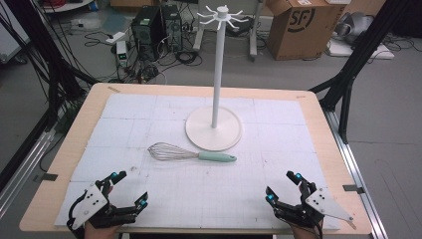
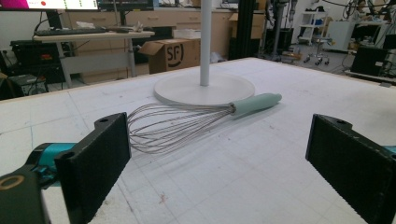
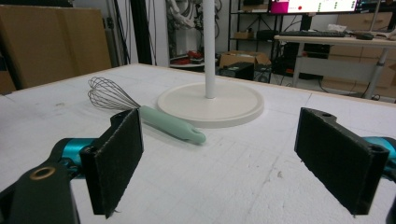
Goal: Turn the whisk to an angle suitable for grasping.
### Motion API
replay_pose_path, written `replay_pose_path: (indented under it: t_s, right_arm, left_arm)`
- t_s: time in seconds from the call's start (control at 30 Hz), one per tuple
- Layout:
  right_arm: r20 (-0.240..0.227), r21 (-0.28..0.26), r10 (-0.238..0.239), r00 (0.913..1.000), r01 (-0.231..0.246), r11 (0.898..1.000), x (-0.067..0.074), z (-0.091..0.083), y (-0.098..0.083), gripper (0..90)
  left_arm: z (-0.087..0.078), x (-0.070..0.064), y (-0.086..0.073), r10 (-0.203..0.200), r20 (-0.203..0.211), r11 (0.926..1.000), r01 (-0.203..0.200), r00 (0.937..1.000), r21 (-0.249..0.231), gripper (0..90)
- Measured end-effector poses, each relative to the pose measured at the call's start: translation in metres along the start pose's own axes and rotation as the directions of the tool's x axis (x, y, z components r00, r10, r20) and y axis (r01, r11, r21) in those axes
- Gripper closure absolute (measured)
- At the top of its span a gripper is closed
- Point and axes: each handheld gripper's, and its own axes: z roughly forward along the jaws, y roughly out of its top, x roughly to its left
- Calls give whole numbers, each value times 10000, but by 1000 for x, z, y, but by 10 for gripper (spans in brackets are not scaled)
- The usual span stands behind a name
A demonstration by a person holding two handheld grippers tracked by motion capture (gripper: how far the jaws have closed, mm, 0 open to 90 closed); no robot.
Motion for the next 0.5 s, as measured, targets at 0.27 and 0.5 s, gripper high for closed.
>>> replay_pose_path:
  t_s: [0.27,0.5]
  right_arm:
    - [8,-2,-27,10000,27,10000,0,0,0,146]
    - [106,39,-38,9999,38,10000,-1,-3,-1,146]
  left_arm:
    - [0,0,0,29,20,10000,-29,10000,-1,73]
    - [2,5,1,-61,-72,10000,61,10000,-3,73]
